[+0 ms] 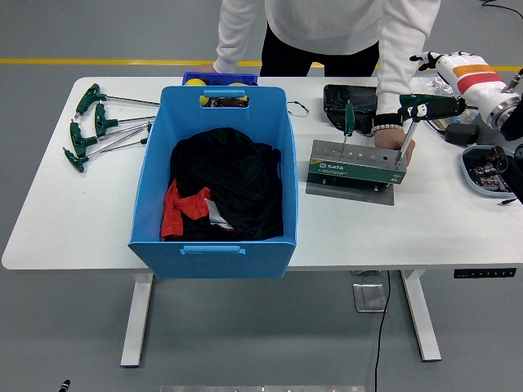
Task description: Lift tool from toolbox,place it in box,lift tool from toolbox,place it in box
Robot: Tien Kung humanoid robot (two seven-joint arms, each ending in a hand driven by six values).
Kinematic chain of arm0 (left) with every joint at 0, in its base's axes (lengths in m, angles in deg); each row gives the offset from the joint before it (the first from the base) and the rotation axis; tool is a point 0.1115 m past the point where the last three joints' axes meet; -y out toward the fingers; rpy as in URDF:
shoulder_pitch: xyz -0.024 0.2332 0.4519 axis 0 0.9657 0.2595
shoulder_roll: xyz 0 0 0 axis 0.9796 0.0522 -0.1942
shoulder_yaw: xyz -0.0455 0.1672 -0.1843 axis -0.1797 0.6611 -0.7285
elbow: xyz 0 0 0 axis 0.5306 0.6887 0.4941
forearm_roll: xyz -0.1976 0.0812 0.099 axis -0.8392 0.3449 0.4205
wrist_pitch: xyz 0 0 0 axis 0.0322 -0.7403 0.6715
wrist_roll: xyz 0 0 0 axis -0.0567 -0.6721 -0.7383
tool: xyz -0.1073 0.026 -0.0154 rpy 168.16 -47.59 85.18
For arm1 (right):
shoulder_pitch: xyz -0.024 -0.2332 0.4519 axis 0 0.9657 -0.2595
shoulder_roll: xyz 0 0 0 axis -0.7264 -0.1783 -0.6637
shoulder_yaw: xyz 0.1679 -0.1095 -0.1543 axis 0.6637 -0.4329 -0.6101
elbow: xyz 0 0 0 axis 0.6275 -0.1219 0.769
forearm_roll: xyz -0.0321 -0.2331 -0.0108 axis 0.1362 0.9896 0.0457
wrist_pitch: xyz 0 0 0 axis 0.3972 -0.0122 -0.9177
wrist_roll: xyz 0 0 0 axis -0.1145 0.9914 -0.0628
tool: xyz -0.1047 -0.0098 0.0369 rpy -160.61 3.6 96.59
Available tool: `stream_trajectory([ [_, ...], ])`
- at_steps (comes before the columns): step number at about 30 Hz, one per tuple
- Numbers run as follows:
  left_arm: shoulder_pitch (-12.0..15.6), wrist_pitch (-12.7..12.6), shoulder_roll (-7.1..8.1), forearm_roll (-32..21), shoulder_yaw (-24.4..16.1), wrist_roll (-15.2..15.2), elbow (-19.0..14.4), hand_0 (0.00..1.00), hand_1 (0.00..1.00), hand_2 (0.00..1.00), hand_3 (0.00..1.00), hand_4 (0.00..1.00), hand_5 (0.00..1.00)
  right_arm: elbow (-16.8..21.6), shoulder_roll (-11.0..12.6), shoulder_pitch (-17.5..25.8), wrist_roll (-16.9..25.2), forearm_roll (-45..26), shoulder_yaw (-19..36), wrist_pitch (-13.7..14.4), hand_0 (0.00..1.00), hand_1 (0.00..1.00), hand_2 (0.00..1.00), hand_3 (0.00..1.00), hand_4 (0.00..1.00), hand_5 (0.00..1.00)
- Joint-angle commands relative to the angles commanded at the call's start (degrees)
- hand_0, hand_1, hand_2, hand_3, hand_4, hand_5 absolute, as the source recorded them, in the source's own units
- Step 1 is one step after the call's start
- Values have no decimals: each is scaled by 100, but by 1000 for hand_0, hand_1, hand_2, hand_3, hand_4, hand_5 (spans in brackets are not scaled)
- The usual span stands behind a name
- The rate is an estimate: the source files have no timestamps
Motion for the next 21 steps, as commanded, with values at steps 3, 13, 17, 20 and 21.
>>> stream_trajectory([
  [3, -18, -15, 5, -22, 25, 12, -4, 671, 665, 713, 740, 914, 834, -289, -93, -131, -63, -41, -166, -204, 723, 626, 628, 757, 998, 621],
  [13, -68, -44, 16, 13, 29, 4, -18, 670, 661, 710, 738, 916, 826, -634, -256, -250, -284, -280, -497, -380, 542, 500, 470, 615, 998, 657],
  [17, -100, -55, 19, 25, 35, -1, -24, 669, 660, 709, 735, 917, 819, -762, -278, -280, -293, -411, -627, -326, 427, 435, 402, 518, 998, 692],
  [20, -123, -60, 24, 24, 46, 2, -28, 669, 660, 709, 735, 917, 819, -823, -273, -308, -298, -454, -740, -321, 427, 435, 402, 518, 998, 692],
  [21, -130, -64, 24, 36, 38, -1, -28, 669, 660, 709, 735, 917, 819, -829, -271, -313, -295, -460, -773, -314, 427, 435, 402, 518, 998, 692],
])
